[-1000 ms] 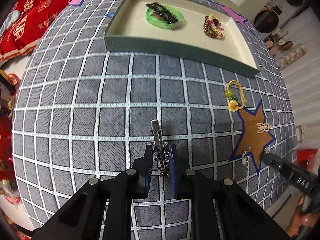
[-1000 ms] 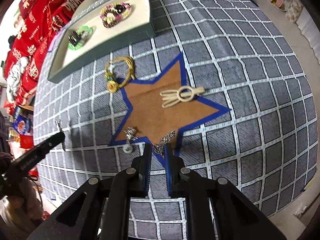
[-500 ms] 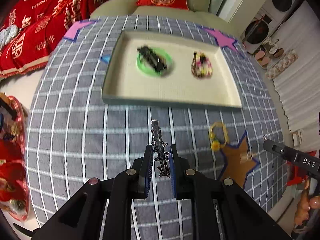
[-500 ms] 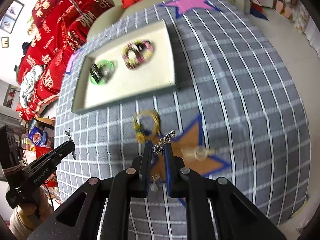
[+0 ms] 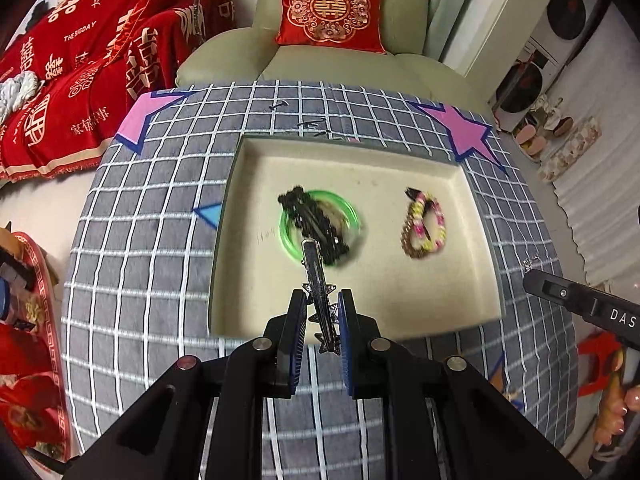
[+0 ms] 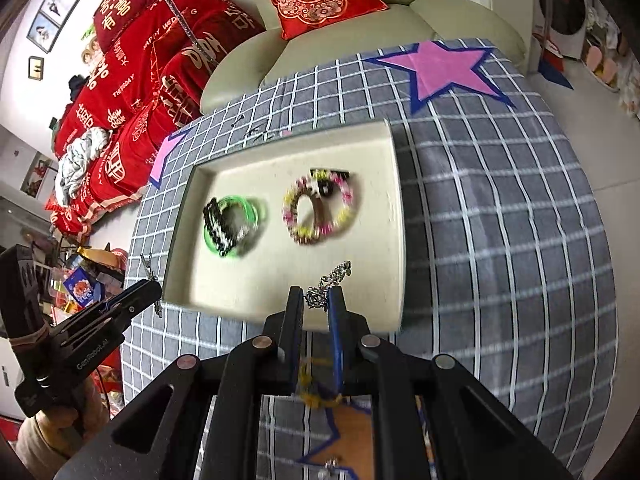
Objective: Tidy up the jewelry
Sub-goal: 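Carry the hair pin and silver chain over the white tray with both grippers, then open right gripper to drop the chain while left gripper releases the hair pin in the tray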
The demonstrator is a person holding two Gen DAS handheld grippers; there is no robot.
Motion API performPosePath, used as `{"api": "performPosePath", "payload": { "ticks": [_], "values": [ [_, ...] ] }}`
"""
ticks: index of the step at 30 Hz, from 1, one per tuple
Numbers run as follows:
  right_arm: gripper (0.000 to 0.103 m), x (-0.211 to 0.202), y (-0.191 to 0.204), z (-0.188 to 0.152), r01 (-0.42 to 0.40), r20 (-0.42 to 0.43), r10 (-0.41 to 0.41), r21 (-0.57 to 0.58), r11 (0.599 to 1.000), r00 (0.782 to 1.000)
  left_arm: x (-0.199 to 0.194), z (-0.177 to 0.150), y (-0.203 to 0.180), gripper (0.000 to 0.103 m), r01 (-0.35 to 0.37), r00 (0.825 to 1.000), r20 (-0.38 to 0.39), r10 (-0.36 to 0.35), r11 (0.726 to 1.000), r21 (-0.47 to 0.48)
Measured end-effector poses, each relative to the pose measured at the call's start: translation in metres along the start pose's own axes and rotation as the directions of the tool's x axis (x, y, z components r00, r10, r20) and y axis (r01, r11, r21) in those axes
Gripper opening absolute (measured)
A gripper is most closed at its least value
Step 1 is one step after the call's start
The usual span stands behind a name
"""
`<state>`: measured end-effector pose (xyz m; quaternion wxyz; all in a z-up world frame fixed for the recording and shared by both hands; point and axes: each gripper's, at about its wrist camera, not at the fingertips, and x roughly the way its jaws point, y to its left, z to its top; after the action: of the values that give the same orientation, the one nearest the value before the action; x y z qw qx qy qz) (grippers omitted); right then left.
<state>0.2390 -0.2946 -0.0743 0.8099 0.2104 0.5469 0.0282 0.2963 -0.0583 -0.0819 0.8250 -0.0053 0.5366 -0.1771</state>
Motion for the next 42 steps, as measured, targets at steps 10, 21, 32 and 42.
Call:
{"api": "performPosePath", "payload": {
  "ticks": [10, 21, 32, 42],
  "values": [
    [0.014, 0.04, -0.002, 0.03, 0.014, -0.035, -0.014, -0.019, 1.0, 0.999, 0.044, 0.01, 0.007, 0.024, -0.057, 0.997, -0.058, 0.056, 0.998, -0.003],
    [0.013, 0.082, -0.005, 0.057, 0.027, -0.058, -0.029, -0.032, 0.999, 0.998, 0.078, 0.015, 0.018, 0.024, -0.094, 0.99, -0.111, 0.091, 0.995, -0.021],
    [0.014, 0.112, -0.009, 0.059, 0.028, -0.099, -0.031, -0.037, 0.999, 0.995, 0.092, 0.014, 0.011, 0.024, -0.163, 0.979, -0.12, 0.165, 0.986, 0.026],
    [0.017, 0.111, -0.009, 0.058, 0.031, -0.113, -0.035, -0.035, 0.999, 0.993, 0.092, 0.017, 0.008, 0.024, -0.188, 0.974, -0.126, 0.19, 0.982, 0.03]
  ]
}}
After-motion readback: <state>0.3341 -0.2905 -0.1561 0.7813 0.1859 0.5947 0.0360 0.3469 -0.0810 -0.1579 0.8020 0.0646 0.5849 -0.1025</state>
